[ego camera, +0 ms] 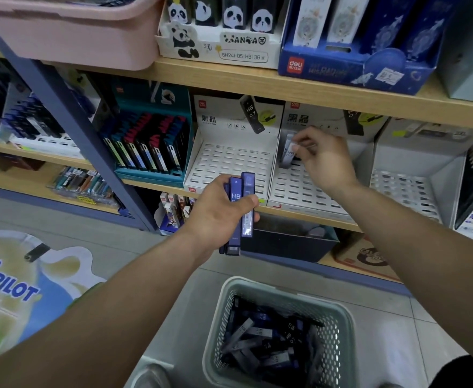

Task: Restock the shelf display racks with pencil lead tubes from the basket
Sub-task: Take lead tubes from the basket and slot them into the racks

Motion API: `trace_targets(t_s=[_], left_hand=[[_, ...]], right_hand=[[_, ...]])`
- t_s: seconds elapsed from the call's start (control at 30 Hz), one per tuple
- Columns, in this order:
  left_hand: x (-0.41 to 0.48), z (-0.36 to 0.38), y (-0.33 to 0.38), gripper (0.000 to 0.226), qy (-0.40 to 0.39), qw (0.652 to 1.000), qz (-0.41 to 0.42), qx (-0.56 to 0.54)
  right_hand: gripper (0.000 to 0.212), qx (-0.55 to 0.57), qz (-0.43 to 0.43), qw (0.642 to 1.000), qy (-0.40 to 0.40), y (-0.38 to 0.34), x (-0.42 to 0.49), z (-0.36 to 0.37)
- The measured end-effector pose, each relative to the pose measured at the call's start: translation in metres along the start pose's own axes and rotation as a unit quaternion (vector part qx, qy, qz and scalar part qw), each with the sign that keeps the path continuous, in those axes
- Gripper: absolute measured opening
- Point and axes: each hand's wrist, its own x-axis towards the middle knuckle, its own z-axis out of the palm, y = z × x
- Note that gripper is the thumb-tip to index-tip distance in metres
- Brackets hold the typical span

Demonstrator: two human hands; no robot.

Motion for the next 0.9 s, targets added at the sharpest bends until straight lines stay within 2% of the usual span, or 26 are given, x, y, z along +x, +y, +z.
trace_targets(t_s=[0.2,0.3,0.37,0.4,0.47,0.5,0.67,0.8,0.9], left_hand=[[0.000,0.000,0.000,0.019,0.000,1.000,0.001,-0.008],[-0.001,-0.001,0.001,0.020,-0.005,1.000,0.001,-0.014],[-0.002,-0.001,0.002,0.019,-0.014,1.000,0.005,-0.021],[-0.003,0.000,0.003,0.018,-0.021,0.999,0.008,-0.025],[-0.006,0.003,0.005,0.016,-0.041,0.999,0.017,-0.029],[-0.008,0.005,0.006,0.017,-0.053,0.998,0.022,-0.031],[-0.017,0.015,0.008,0.028,-0.096,0.994,0.038,-0.034],[-0.020,0.013,0.007,0.026,-0.104,0.994,0.031,-0.031],[-0.020,0.010,0.005,0.025,-0.126,0.992,0.010,-0.004]], right_hand=[[0.034,-0.086,-0.012,0.995,-0.042,0.002,-0.005,0.004],[0.040,-0.101,-0.011,0.994,-0.028,-0.012,-0.016,-0.003],[0.029,-0.011,0.013,0.999,-0.049,-0.035,-0.029,-0.012],[0.023,0.070,0.046,0.992,-0.090,-0.048,-0.036,-0.018],[0.016,0.201,0.111,0.957,-0.175,-0.070,-0.052,-0.026],[0.015,0.231,0.130,0.944,-0.197,-0.075,-0.058,-0.028],[0.012,0.266,0.166,0.930,-0.192,-0.081,-0.071,-0.032],[0.003,0.298,0.186,0.919,-0.181,-0.077,-0.072,-0.041],[0.006,0.356,0.194,0.901,-0.158,-0.075,-0.071,-0.046]])
